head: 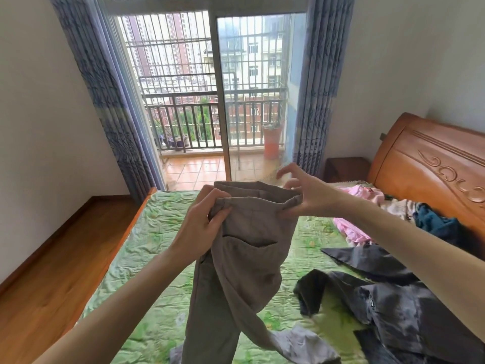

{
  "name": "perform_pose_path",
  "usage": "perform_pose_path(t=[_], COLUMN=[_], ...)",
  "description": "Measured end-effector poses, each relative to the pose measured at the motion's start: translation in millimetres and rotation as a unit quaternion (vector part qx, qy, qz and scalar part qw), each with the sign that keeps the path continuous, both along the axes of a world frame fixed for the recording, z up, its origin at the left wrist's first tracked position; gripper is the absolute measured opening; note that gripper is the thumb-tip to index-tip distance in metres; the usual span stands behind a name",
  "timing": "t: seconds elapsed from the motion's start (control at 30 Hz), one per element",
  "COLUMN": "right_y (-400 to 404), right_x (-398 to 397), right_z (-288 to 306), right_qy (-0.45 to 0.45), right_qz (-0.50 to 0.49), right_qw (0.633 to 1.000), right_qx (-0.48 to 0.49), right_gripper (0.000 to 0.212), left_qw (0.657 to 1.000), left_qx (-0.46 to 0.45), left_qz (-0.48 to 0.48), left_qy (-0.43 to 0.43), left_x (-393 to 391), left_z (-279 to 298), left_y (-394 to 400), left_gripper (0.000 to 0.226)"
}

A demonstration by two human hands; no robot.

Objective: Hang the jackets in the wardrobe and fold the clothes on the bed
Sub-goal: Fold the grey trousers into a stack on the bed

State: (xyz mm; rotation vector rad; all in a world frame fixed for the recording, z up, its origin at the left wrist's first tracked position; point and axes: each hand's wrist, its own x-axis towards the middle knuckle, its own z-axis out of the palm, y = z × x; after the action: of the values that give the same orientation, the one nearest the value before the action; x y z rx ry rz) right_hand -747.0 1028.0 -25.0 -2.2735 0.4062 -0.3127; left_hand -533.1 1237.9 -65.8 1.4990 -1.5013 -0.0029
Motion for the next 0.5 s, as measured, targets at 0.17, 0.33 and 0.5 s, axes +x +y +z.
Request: perform_pose_path(t=[0.17,0.33,0.5], right_y=[4.0,0.3,-15.7], right_x=[10.3,25.4,52.0], right_z=[11.9,53.8,134.0], right_qy=[0.066,0.076,0.011], right_qz=[0.023,0.027,-0.032], right_qw=[0.997,0.99,0.962], right_qx=[-0.02,-0.117,-0.273], right_gripper=[0.029,0.021,0.027], left_qw=[0.999,0.999,0.996], left_qx=[-0.036,-0.037,-0.048], left_qz=[-0.001,0.013,0.08], left_qy=[-0.004,0.007,-0.01], left_x=[2.5,19.9,45.3], left_z=[14.6,50.2,127.2], left_y=[-3.9,-18.6,-40.5], left_gripper=[0.016,0.047,0.054])
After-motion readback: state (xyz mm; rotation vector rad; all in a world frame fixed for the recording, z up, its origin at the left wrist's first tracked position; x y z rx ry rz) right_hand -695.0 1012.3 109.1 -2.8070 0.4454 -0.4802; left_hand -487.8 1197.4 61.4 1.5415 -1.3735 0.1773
